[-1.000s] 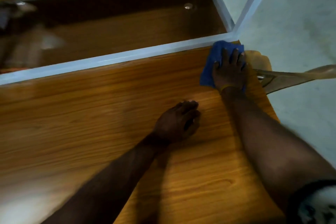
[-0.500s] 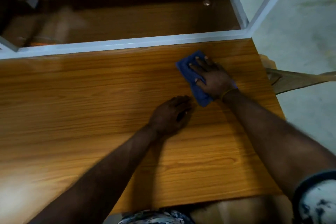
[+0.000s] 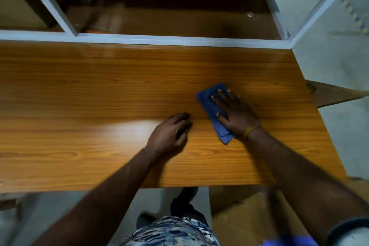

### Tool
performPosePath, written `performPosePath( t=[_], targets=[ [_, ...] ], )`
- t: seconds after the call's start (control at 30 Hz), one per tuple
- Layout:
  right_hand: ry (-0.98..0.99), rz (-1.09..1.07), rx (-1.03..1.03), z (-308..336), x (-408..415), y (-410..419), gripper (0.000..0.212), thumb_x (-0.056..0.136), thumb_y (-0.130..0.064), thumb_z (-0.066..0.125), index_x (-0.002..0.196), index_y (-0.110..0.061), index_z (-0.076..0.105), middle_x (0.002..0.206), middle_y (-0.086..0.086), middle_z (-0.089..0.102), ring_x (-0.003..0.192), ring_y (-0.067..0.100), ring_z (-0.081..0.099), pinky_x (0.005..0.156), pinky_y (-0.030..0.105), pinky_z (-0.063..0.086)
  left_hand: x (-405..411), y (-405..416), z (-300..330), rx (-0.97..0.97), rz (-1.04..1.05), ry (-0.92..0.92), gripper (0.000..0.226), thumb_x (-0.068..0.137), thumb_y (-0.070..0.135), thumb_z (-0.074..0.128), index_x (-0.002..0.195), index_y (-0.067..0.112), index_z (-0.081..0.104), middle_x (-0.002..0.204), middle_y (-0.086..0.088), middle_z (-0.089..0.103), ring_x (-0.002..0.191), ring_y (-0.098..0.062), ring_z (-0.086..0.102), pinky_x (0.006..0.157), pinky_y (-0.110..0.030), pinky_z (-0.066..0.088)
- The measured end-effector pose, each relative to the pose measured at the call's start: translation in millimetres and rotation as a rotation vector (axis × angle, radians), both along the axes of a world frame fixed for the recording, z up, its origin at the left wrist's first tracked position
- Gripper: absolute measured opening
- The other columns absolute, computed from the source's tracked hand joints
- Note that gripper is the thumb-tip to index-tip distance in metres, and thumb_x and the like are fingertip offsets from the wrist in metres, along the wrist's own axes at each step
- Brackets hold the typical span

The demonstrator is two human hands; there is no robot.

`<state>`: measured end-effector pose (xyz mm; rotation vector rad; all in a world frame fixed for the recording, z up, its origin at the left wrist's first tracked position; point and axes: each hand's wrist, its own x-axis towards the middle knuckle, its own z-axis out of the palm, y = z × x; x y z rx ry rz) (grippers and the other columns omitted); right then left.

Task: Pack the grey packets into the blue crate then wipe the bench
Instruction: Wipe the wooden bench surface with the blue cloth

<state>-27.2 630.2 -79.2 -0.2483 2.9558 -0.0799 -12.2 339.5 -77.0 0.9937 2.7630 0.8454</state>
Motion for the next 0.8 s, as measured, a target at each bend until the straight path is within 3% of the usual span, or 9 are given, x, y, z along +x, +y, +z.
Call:
performPosePath(
  t=[0.2, 0.4, 0.53, 0.8],
  targets=[
    [0.038, -0.125, 0.013, 5.9, 61.1, -64.6, 0.068, 0.089, -0.051, 0.025, 0.154, -0.029, 0.028, 0.162, 0.002, 0.022, 0.150, 0.029, 0.017, 0.114, 0.052, 0.028, 36.0, -49.4, 4.5, 0.069, 0.095, 0.026, 0.028, 0.093, 0.024, 0.058, 0.119, 0.021, 0.068, 0.140, 0.002, 0.056, 0.122, -0.015, 0.056, 0.092, -0.031, 0.052],
    [0.102, -0.659, -0.092, -2.3, 107.5, -157.6, 0.065, 0.098, -0.049, 0.036, 0.157, -0.031, 0.015, 0.165, 0.003, 0.007, 0.152, 0.029, 0.003, 0.120, 0.053, 0.013, 54.6, -75.5, 5.2, 0.110, 0.199, 0.026, 0.022, 0.090, 0.019, 0.055, 0.110, 0.024, 0.064, 0.137, 0.006, 0.054, 0.117, -0.015, 0.056, 0.085, -0.031, 0.051],
    [0.075, -0.888, -0.146, 0.9, 92.4, -199.3, 0.065, 0.099, -0.048, 0.036, 0.157, -0.028, 0.015, 0.166, 0.005, 0.002, 0.152, 0.030, -0.001, 0.119, 0.055, 0.009, 49.9, -79.2, 4.8, 0.116, 0.289, 0.013, 0.024, 0.088, 0.015, 0.058, 0.111, 0.020, 0.066, 0.136, 0.000, 0.055, 0.115, -0.021, 0.058, 0.085, -0.033, 0.053],
    [0.069, -0.936, -0.111, -2.8, 0.9, -182.0, 0.063, 0.102, -0.046, 0.030, 0.158, -0.024, 0.011, 0.165, 0.008, 0.002, 0.151, 0.033, -0.001, 0.119, 0.056, 0.006, 6.6, -83.5, -6.0, 0.039, 0.311, -0.005, 0.035, 0.090, 0.022, 0.057, 0.125, 0.023, 0.063, 0.141, 0.003, 0.053, 0.119, -0.018, 0.056, 0.090, -0.036, 0.054]
  ],
)
